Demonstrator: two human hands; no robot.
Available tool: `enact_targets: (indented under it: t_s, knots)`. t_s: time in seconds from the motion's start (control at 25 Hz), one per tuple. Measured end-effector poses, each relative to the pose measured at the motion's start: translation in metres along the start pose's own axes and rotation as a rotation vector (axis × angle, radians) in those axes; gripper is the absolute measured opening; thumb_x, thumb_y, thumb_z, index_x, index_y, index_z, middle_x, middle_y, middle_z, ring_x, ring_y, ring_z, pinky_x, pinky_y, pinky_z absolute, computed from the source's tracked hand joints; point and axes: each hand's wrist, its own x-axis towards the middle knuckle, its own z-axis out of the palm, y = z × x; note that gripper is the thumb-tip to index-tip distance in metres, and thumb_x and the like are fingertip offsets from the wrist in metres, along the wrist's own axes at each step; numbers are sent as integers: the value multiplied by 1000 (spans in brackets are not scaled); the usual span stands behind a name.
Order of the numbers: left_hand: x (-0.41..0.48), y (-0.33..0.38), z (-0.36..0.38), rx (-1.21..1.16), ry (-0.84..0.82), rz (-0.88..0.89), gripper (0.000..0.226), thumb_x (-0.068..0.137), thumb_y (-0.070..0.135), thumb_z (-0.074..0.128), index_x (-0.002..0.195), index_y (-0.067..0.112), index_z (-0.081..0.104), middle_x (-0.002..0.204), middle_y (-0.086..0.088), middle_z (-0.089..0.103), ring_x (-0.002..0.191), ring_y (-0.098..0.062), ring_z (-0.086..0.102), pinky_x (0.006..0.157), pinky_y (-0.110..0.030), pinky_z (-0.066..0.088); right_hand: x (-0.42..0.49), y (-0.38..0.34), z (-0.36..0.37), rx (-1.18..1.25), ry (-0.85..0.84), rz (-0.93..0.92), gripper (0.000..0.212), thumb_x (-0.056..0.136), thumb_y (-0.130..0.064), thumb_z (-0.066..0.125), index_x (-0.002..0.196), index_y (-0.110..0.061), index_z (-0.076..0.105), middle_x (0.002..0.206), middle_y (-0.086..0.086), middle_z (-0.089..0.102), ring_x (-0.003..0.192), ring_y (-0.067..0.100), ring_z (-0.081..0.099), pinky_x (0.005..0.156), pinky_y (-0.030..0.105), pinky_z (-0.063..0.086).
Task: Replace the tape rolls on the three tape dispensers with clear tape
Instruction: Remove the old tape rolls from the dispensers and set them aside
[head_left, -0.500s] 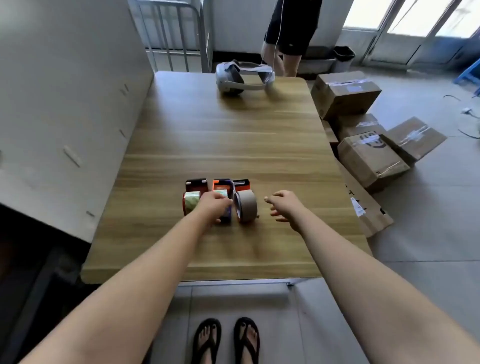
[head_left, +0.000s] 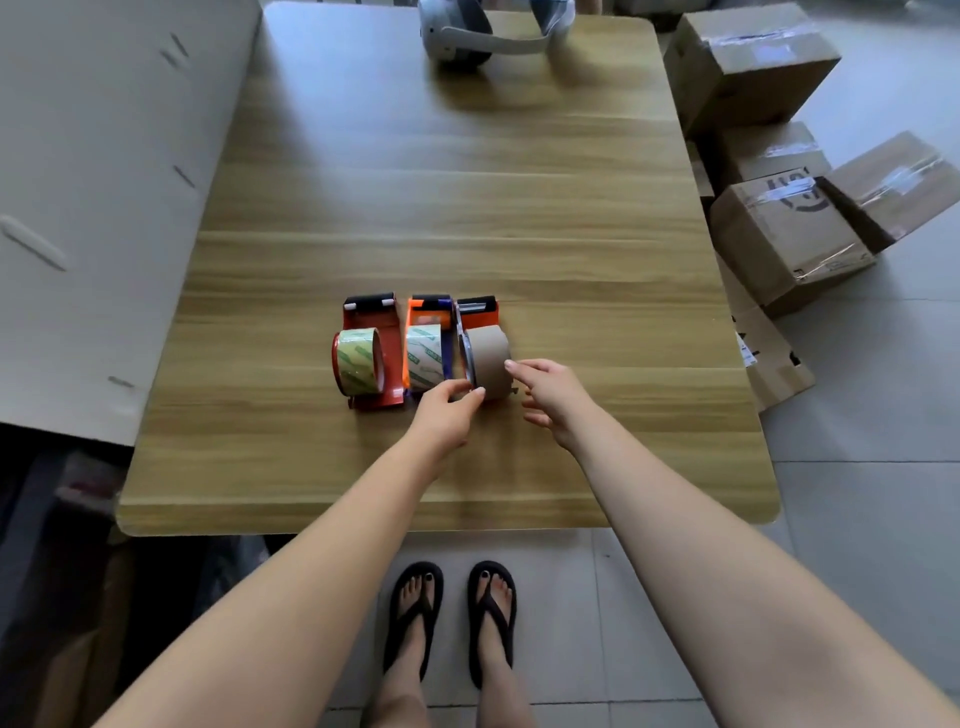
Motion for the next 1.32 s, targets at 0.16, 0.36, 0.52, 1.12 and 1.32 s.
enact_targets:
  t_s: [0.16, 0.36, 0.52, 1.12, 1.32]
  knots:
    - [8, -3, 11, -42, 49, 1, 44, 90, 30, 56, 130, 15, 48, 101, -9, 57, 88, -21, 54, 83, -40, 52, 9, 4, -1, 33, -45, 19, 14, 89, -31, 61, 96, -19, 60, 86, -1, 54, 86, 16, 48, 88, 35, 42]
    - [3, 2, 17, -120, 23, -9, 37, 90, 29, 57, 122, 11, 54, 102, -8, 58, 91, -20, 54, 82, -41, 51, 9, 4, -12, 204, -132, 23, 13, 89, -22, 62, 78, -17, 57, 75, 2, 59, 67, 17, 57, 69, 29, 47]
    - [-8, 7, 20, -121, -22, 32, 28, 90, 24, 58, 112, 7, 60, 90, -10, 58, 85, -21, 53, 71, -33, 45, 0, 11, -21, 283, -150, 33, 13, 89, -20, 61, 78, -15, 58, 80, 8, 61, 66, 24, 59, 66, 30, 50]
    - [-22, 39, -16, -66, -293, 224, 16, 95, 15, 48, 93, 28, 58, 91, 5, 67, 82, -4, 60, 65, -12, 46, -24, -18, -23, 91, -166, 100, 23, 72, -48, 69, 71, -25, 66, 87, 2, 54, 74, 20, 37, 65, 30, 28]
    - [-28, 57, -31, -27, -334, 340, 17, 92, 13, 52, 97, 27, 61, 94, 9, 66, 79, 10, 62, 70, -7, 47, -35, -24, -22, 225, -180, -51, 23, 69, -38, 71, 81, -21, 62, 85, -1, 63, 84, 13, 54, 75, 32, 35]
